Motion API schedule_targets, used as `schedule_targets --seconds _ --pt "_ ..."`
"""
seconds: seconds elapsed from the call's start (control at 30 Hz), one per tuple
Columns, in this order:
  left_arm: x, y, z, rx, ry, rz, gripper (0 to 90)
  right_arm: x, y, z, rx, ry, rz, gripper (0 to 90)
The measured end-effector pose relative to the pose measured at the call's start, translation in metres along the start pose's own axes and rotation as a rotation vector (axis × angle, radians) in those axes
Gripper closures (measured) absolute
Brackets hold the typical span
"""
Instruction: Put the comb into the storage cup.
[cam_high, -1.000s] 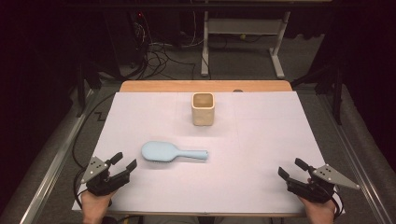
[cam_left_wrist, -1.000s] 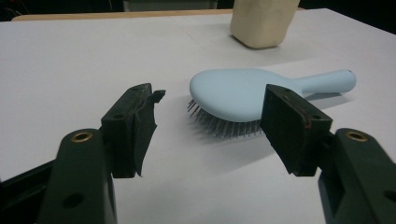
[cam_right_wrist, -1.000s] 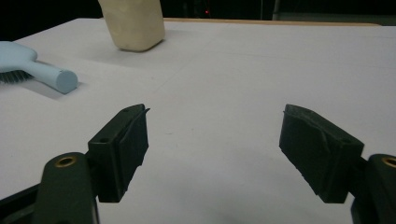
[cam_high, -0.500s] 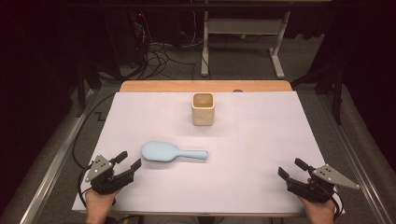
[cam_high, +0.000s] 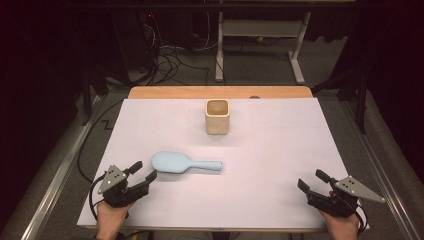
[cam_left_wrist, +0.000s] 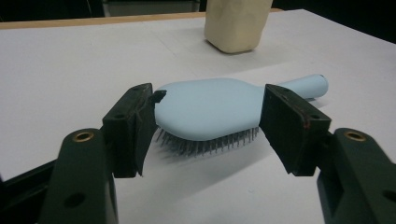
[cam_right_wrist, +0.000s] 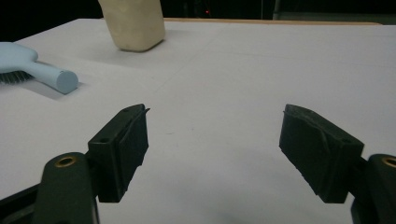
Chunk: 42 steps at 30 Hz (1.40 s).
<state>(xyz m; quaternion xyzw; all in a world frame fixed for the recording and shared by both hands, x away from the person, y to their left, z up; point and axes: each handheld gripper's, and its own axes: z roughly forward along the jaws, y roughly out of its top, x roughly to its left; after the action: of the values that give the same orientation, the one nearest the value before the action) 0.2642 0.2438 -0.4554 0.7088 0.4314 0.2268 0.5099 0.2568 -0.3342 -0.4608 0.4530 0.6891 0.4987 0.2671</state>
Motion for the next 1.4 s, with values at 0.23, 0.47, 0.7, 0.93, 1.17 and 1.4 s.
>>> schedule_targets --seconds 0.23,0.47,0.7,0.93,1.17,1.4 --pt "-0.004 0.001 0.003 0.002 -0.012 0.005 36.7 0.0 0.0 0.0 0.001 0.0 0.0 24.5" --pt "-0.009 0.002 0.007 0.006 -0.028 0.014 36.9 0.0 0.0 0.0 0.0 -0.001 0.001 24.5" --pt "-0.014 0.003 0.01 0.009 -0.042 0.024 37.1 0.0 0.0 0.0 0.0 -0.001 0.001 24.5" --pt "-0.017 0.004 0.013 0.014 -0.052 0.028 37.1 0.0 0.0 0.0 -0.002 0.0 0.0 24.5" --pt "-0.021 0.005 0.016 0.017 -0.061 0.035 37.2 0.0 0.0 -0.001 -0.004 0.002 0.0 24.6" --pt "-0.026 0.006 0.021 0.023 -0.069 0.044 37.1 0.0 0.0 -0.001 -0.008 0.002 0.001 24.7"
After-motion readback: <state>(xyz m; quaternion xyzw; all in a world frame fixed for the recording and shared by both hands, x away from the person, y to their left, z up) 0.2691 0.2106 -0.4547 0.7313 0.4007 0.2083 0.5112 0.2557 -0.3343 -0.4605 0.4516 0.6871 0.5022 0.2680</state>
